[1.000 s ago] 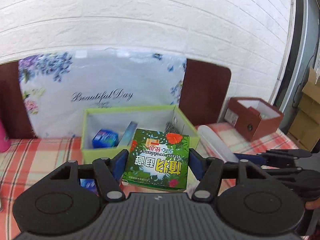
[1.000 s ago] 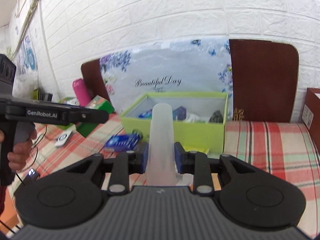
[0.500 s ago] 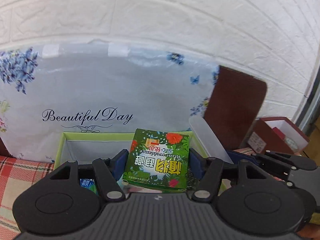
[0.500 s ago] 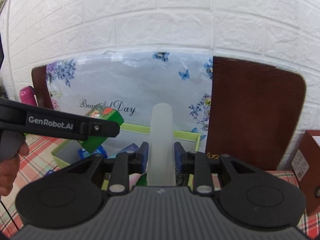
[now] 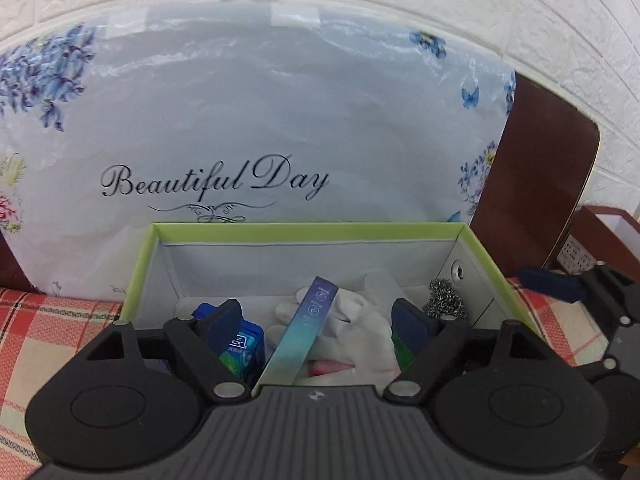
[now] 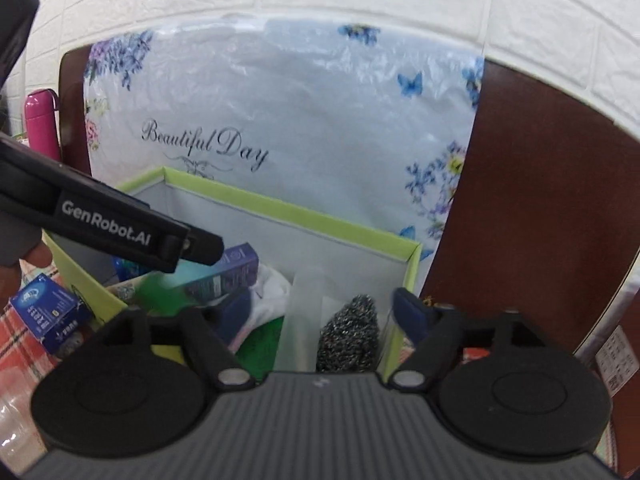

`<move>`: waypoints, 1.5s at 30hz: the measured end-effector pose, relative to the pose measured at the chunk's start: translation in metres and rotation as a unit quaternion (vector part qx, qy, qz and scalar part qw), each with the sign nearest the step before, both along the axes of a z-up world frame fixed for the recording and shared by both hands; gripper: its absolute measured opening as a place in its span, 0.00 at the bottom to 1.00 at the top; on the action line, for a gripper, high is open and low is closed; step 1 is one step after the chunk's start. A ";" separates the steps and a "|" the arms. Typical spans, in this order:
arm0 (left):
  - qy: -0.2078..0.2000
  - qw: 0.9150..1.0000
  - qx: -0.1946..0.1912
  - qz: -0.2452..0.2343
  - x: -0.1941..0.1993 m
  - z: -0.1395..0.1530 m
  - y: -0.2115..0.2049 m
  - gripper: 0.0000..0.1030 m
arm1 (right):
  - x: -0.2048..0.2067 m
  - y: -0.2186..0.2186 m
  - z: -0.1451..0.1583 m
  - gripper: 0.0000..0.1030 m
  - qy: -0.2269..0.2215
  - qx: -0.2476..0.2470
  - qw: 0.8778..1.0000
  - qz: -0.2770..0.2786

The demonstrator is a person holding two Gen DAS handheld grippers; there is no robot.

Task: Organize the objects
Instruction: 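Carry both items into the lime-green box and open both tools, then withdraw both tools and move right tool toward the white-yellow medicine box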

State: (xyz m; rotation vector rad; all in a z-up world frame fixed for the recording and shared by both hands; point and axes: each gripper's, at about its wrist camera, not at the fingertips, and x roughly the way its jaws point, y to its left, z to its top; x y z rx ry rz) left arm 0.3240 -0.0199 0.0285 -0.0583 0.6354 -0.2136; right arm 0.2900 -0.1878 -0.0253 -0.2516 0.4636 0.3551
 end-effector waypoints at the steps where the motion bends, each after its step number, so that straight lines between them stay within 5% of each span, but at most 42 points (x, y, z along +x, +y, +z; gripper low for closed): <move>1: -0.003 1.000 -0.003 0.002 -0.004 0.004 0.002 0.83 | -0.005 -0.001 0.005 0.96 -0.008 -0.001 1.000 -0.002; 9: -0.011 1.000 0.001 0.016 -0.061 0.040 0.002 0.83 | -0.057 -0.010 0.046 1.00 -0.045 0.005 0.999 -0.007; 17: -0.026 0.999 0.018 0.030 -0.138 0.045 0.001 0.83 | -0.118 -0.023 0.047 1.00 -0.028 0.018 0.999 -0.024; 23: -0.012 0.999 0.021 0.032 -0.176 0.028 0.001 0.84 | -0.162 -0.033 0.033 1.00 -0.003 0.052 0.998 -0.030; 30: 0.040 0.998 -0.024 0.036 -0.196 -0.002 0.008 0.83 | -0.191 -0.036 0.010 1.00 0.042 0.067 0.996 -0.035; 45: 0.126 0.989 -0.024 0.075 -0.212 -0.056 0.041 0.84 | -0.206 -0.027 -0.019 1.00 0.095 0.077 0.992 -0.034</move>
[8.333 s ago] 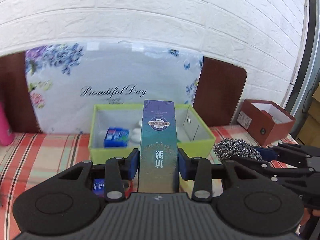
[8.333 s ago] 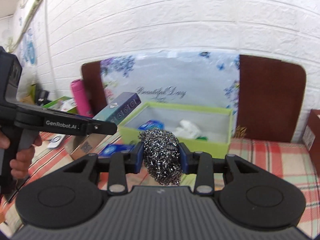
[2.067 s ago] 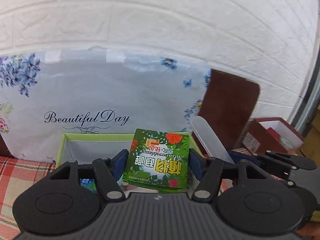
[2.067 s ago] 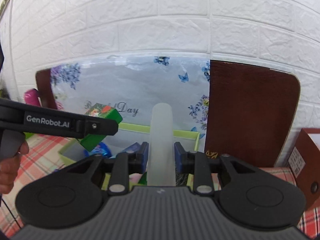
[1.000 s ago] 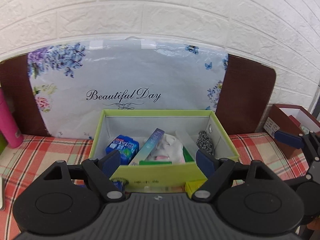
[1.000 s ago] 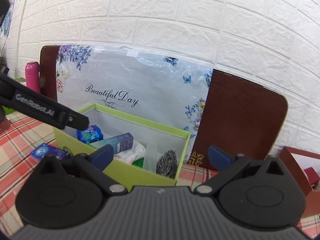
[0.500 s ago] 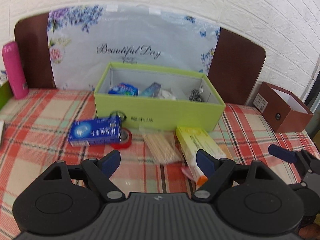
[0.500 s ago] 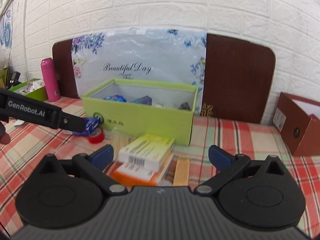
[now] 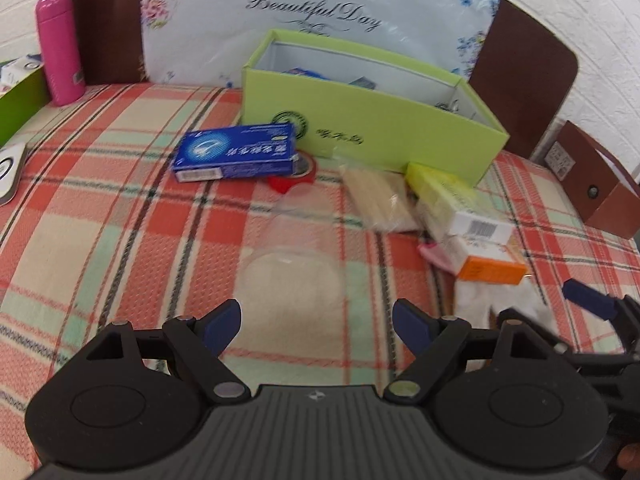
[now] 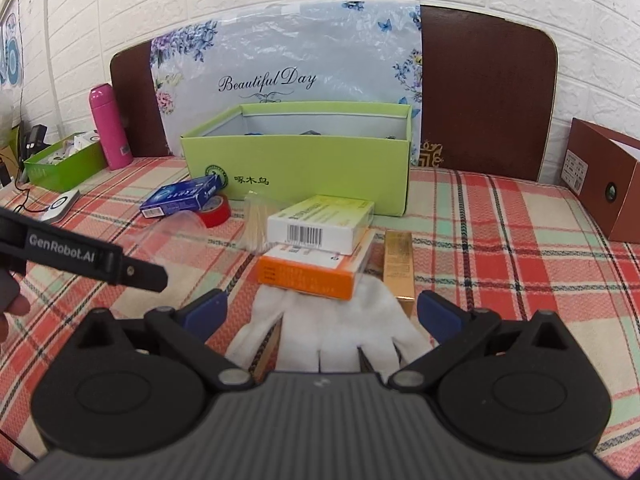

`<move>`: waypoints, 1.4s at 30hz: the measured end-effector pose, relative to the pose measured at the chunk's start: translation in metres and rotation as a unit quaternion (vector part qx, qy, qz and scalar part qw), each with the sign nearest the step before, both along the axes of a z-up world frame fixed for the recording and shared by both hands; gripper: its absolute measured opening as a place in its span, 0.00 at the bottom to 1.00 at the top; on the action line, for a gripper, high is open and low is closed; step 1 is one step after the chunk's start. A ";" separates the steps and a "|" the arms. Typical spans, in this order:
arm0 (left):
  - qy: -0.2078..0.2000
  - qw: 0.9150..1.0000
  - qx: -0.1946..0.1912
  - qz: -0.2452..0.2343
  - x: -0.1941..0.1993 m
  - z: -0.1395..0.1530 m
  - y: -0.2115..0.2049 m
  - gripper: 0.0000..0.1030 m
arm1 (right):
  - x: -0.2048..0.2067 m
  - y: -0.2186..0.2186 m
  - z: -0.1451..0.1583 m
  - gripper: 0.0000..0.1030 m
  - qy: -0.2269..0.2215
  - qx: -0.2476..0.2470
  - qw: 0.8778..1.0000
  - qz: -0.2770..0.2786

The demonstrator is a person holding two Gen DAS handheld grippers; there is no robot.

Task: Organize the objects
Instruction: 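Withdraw both tools and move right tool toward the white-yellow medicine box, then close right tool on the white-yellow medicine box while left tool grasps the clear plastic cup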

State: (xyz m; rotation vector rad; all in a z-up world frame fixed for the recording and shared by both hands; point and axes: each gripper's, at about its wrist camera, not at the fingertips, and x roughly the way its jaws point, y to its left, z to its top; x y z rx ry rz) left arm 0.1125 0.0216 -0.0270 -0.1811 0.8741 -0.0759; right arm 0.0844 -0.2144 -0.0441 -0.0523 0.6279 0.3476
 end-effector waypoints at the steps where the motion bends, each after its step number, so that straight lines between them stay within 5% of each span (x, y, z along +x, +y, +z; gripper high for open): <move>1: 0.003 1.000 0.002 0.007 -0.001 -0.002 0.005 0.84 | 0.003 0.002 0.001 1.00 -0.002 0.001 1.000 -0.001; 12: 0.016 0.999 0.005 0.040 -0.001 -0.012 0.030 0.83 | 0.070 0.041 -0.009 0.98 0.003 -0.021 1.000 -0.023; 14: 0.008 0.999 0.000 0.033 0.002 -0.010 0.028 0.83 | 0.072 0.040 -0.009 0.68 0.005 -0.018 0.999 -0.029; 15: 0.002 1.000 -0.002 0.031 0.004 -0.008 0.027 0.83 | 0.070 0.038 -0.007 0.67 0.004 -0.009 1.000 -0.029; 25: -0.010 0.999 0.024 0.022 0.057 -0.011 0.009 0.84 | -0.017 0.018 0.018 0.67 -0.032 0.008 0.997 0.068; 31: 0.005 0.999 -0.011 0.037 0.048 -0.022 0.027 0.84 | -0.069 0.015 -0.001 0.67 0.025 0.023 0.990 0.134; 36: -0.004 0.997 -0.047 0.063 0.032 -0.009 0.037 0.84 | -0.089 0.019 -0.023 0.67 0.053 -0.026 0.987 0.149; 39: -0.020 0.996 -0.062 0.066 0.035 0.002 0.031 0.86 | -0.088 0.019 -0.020 0.80 0.049 -0.012 0.989 0.137; 42: -0.042 0.996 -0.020 0.070 0.049 0.002 0.015 0.89 | -0.086 0.018 -0.018 0.83 0.048 0.008 0.991 0.127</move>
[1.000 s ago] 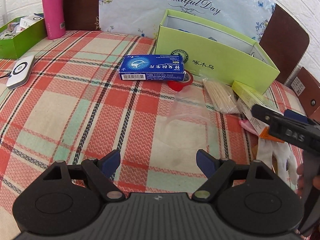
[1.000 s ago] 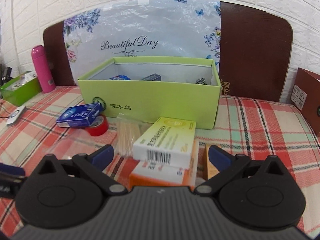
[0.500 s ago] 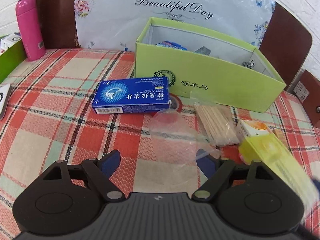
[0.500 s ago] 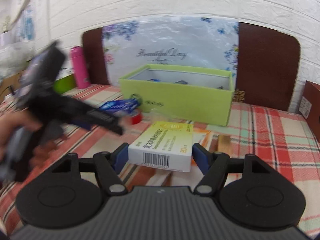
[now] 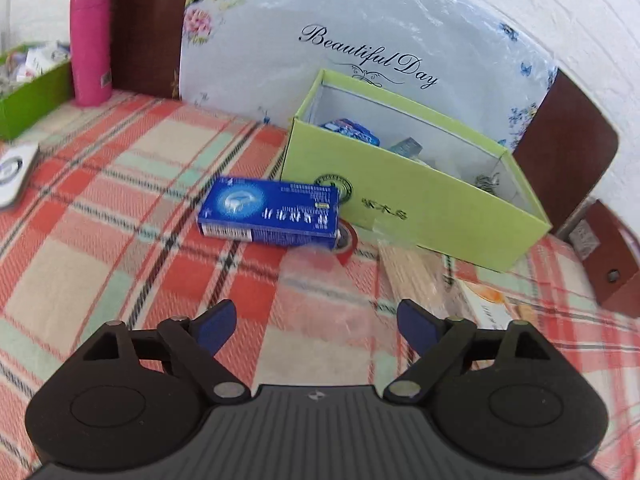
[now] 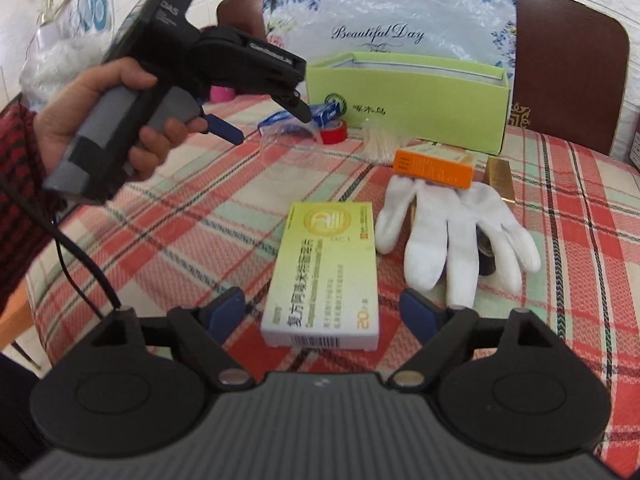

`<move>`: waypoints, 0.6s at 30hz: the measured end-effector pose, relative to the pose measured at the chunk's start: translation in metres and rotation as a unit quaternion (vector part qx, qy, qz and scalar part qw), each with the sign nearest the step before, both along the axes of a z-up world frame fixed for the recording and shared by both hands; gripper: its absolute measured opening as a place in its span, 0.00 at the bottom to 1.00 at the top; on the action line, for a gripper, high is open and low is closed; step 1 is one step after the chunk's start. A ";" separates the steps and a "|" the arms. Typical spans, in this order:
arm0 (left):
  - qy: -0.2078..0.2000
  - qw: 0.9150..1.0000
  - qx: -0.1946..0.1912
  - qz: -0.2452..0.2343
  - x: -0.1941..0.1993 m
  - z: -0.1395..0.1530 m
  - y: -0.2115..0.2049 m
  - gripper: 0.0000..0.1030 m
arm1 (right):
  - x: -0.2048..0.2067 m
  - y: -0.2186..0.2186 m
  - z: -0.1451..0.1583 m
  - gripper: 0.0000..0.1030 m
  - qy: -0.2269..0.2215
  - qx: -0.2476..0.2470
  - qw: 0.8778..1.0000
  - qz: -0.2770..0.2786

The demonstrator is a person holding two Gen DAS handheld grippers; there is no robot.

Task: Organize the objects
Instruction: 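Close right tool on the white-yellow medicine box while left tool grasps the clear plastic cup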

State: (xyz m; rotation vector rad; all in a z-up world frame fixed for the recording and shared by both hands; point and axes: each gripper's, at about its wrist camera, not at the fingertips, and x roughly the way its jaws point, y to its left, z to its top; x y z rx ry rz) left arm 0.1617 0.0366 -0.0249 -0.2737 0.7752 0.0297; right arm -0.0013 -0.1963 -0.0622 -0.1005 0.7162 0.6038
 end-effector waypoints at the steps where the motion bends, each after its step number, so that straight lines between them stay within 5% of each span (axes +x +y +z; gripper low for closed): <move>1: 0.004 1.000 0.016 0.003 0.006 -0.003 -0.004 0.89 | 0.000 0.000 0.000 0.83 -0.001 0.002 1.000 -0.003; 5: 0.036 0.999 0.022 -0.003 0.021 -0.023 0.000 0.88 | -0.001 -0.001 0.000 0.83 0.003 0.009 1.000 -0.009; 7: 0.043 0.999 -0.013 -0.020 0.016 -0.030 0.010 0.63 | -0.001 -0.001 0.000 0.83 0.002 0.009 1.000 -0.008; 9: 0.048 0.997 -0.039 -0.042 0.004 -0.031 0.018 0.65 | 0.001 0.001 0.000 0.83 0.003 0.008 1.000 -0.005; 13: 0.040 0.998 0.001 -0.047 -0.026 -0.025 0.026 0.67 | 0.008 0.011 -0.004 0.83 0.005 -0.002 1.000 0.004; 15: 0.043 0.998 0.005 -0.043 -0.033 -0.024 0.030 0.77 | 0.013 0.016 -0.007 0.83 0.010 -0.010 1.000 -0.002; 18: 0.039 0.998 -0.002 -0.052 -0.041 -0.022 0.036 0.77 | 0.018 0.022 -0.009 0.83 0.013 -0.013 1.000 -0.005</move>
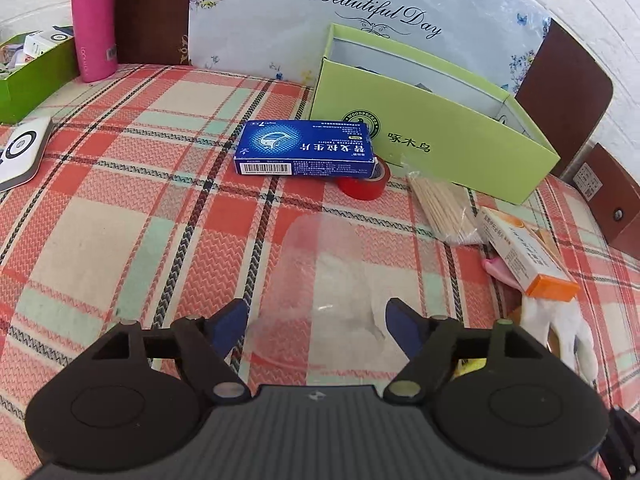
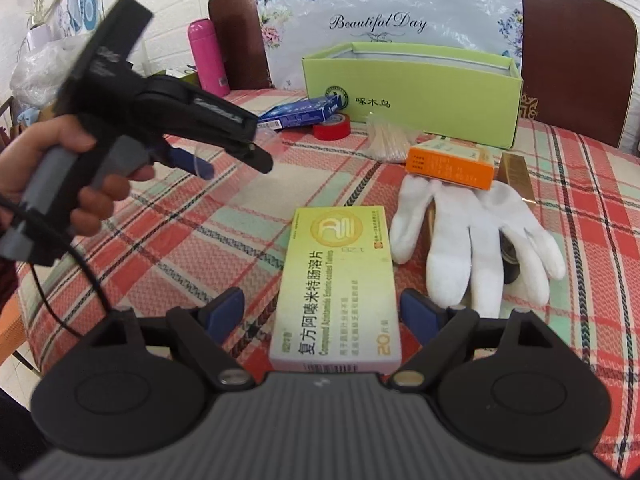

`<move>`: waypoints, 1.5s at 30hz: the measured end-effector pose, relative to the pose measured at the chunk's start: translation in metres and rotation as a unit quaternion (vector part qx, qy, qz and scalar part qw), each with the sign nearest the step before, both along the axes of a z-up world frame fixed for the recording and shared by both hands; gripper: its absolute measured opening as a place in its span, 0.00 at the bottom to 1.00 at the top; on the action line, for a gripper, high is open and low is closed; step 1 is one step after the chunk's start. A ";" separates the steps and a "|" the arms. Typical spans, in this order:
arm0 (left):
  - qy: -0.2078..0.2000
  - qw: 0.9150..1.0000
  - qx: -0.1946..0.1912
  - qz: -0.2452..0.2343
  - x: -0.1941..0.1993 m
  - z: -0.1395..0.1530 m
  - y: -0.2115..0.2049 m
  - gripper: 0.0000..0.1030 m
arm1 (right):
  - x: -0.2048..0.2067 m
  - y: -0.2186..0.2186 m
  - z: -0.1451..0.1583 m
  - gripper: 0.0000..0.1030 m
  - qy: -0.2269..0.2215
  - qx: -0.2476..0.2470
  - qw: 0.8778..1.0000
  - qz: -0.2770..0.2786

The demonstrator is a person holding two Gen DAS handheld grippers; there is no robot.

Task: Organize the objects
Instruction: 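Close right tool on the white-yellow medicine box while left tool grasps the clear plastic cup, then carry cup and medicine box over the lime-green box and open both tools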

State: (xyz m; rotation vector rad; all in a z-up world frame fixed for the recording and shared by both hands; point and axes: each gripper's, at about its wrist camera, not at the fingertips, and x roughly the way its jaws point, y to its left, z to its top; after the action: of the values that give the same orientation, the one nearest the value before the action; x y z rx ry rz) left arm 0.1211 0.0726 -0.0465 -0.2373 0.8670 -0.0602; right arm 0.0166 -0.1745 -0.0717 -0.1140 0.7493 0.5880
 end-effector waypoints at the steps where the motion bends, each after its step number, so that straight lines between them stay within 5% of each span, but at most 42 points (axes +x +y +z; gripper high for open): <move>1: -0.003 1.000 -0.003 -0.005 -0.002 0.000 0.001 0.77 | 0.001 0.002 -0.001 0.83 -0.001 -0.003 1.000 -0.001; 6: 0.005 1.000 0.007 0.001 0.001 -0.008 0.003 0.77 | 0.012 0.011 -0.009 0.82 0.006 -0.016 1.000 -0.007; 10: 0.001 1.000 0.003 0.007 0.001 -0.013 0.008 0.71 | 0.012 0.014 -0.015 0.65 -0.002 -0.031 0.999 -0.017; 15: -0.007 1.000 -0.006 -0.003 -0.002 -0.010 0.009 0.66 | 0.009 0.008 -0.010 0.63 0.011 -0.013 1.000 -0.014; 25: -0.077 0.995 -0.024 -0.056 -0.018 0.043 -0.008 0.66 | 0.009 -0.009 0.043 0.63 -0.037 0.045 0.998 0.001; 35: -0.157 0.980 -0.014 -0.119 0.022 0.108 -0.049 0.66 | 0.073 -0.021 0.102 0.63 -0.121 0.053 0.991 -0.035; 45: -0.164 0.977 -0.021 -0.136 0.114 0.132 -0.084 0.66 | 0.173 -0.021 0.106 0.63 -0.174 0.003 0.977 -0.120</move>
State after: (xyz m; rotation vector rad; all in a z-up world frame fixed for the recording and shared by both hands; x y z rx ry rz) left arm 0.2347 -0.0118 0.0857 -0.1416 0.5648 -0.3636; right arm 0.1897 -0.1958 0.0346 -0.1154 0.4127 0.3271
